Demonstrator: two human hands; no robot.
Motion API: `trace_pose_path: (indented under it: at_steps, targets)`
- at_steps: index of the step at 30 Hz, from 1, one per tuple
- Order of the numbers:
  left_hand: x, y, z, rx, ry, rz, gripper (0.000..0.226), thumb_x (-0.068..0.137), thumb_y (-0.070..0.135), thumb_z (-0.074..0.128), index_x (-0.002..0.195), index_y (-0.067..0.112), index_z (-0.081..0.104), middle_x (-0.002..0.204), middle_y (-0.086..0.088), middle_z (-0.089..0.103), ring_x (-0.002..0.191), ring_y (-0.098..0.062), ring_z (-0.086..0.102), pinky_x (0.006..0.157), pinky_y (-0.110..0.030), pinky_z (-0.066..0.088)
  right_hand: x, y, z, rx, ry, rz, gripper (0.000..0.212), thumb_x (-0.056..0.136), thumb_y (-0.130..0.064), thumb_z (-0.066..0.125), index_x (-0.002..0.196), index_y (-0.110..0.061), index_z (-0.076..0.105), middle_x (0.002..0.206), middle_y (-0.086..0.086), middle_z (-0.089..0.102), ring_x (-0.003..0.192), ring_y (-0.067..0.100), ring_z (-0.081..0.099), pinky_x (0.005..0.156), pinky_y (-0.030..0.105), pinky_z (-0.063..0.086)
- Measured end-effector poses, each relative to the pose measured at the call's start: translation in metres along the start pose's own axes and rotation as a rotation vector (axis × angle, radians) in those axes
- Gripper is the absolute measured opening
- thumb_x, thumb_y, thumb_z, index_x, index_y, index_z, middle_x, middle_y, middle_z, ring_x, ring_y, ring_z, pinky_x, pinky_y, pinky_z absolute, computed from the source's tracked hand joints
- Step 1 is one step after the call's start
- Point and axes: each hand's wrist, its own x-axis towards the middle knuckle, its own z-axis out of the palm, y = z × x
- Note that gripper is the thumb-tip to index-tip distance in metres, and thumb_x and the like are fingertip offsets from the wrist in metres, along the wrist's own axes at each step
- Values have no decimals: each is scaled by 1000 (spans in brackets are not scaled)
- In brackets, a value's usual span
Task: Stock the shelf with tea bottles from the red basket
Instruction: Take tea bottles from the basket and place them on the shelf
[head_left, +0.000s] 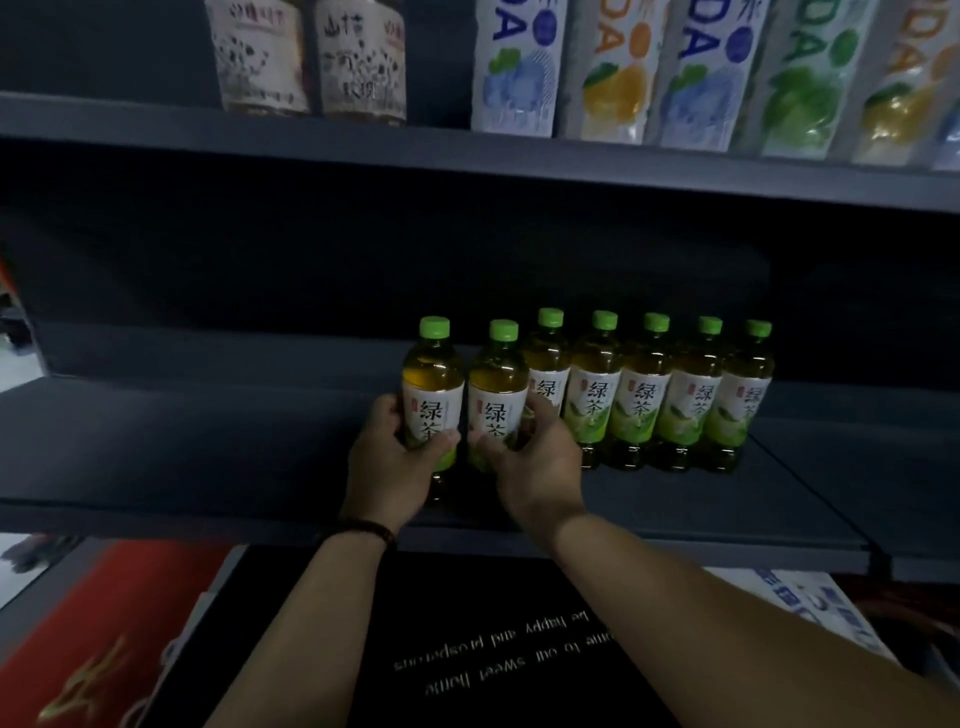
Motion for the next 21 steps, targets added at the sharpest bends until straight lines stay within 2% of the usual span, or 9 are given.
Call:
trace_pose_path:
  at_steps: [2, 4, 7, 9, 12, 16, 18, 21]
  targets:
    - [14, 2, -3, 10, -57, -29, 47, 87, 22, 87, 123, 31, 57, 111, 19, 69, 99, 4, 63, 77, -23, 52, 5, 2, 6, -73, 56, 9, 48, 83, -21, 87, 124, -25, 62, 118, -8, 73, 111, 8, 68, 95, 26, 56]
    - [23, -1, -5, -35, -109, -53, 51, 87, 20, 87, 126, 30, 57, 112, 19, 69, 100, 6, 62, 81, -24, 52, 10, 5, 15, -150, 112, 11, 49, 83, -26, 86, 125, -24, 61, 120, -3, 72, 112, 14, 68, 96, 30, 57]
    - [26, -16, 3, -58, -35, -18, 51, 85, 18, 88, 126, 34, 61, 116, 16, 73, 107, -1, 69, 88, -29, 56, 13, 6, 28, -258, 150, -6, 60, 83, -29, 83, 136, -22, 56, 125, 3, 68, 116, 22, 67, 98, 41, 59]
    - [26, -26, 11, -91, 31, 3, 49, 84, 15, 89, 120, 39, 64, 114, 17, 75, 108, -4, 72, 93, -35, 60, 15, 6, 31, -295, 184, 9, 58, 83, -29, 83, 132, -20, 54, 125, 5, 68, 117, 24, 67, 97, 43, 59]
    - [31, -29, 17, -109, 82, 7, 53, 83, 14, 89, 127, 33, 67, 113, 15, 77, 107, -5, 73, 96, -38, 62, 18, 6, 31, -281, 217, 52, 46, 84, -25, 84, 116, -18, 51, 121, 7, 67, 114, 26, 67, 94, 42, 59]
    - [33, -30, 25, -80, 127, 21, 59, 83, 18, 90, 136, 31, 66, 122, 12, 78, 112, -8, 74, 100, -44, 62, 18, 3, 29, -339, 209, 73, 48, 87, -34, 81, 123, -20, 53, 128, 3, 60, 116, 26, 64, 88, 36, 55]
    - [34, -32, 26, -81, 124, 26, 58, 85, 18, 88, 136, 33, 66, 123, 13, 78, 113, -7, 73, 101, -44, 61, 18, 2, 29, -366, 203, 94, 48, 89, -38, 79, 126, -22, 52, 130, 3, 59, 117, 26, 63, 83, 34, 49]
    - [36, -32, 26, -71, 124, 27, 57, 85, 18, 88, 136, 33, 65, 123, 13, 78, 114, -7, 73, 101, -43, 61, 18, 2, 31, -357, 209, 95, 45, 89, -37, 79, 122, -21, 53, 128, 4, 61, 114, 27, 64, 79, 32, 47]
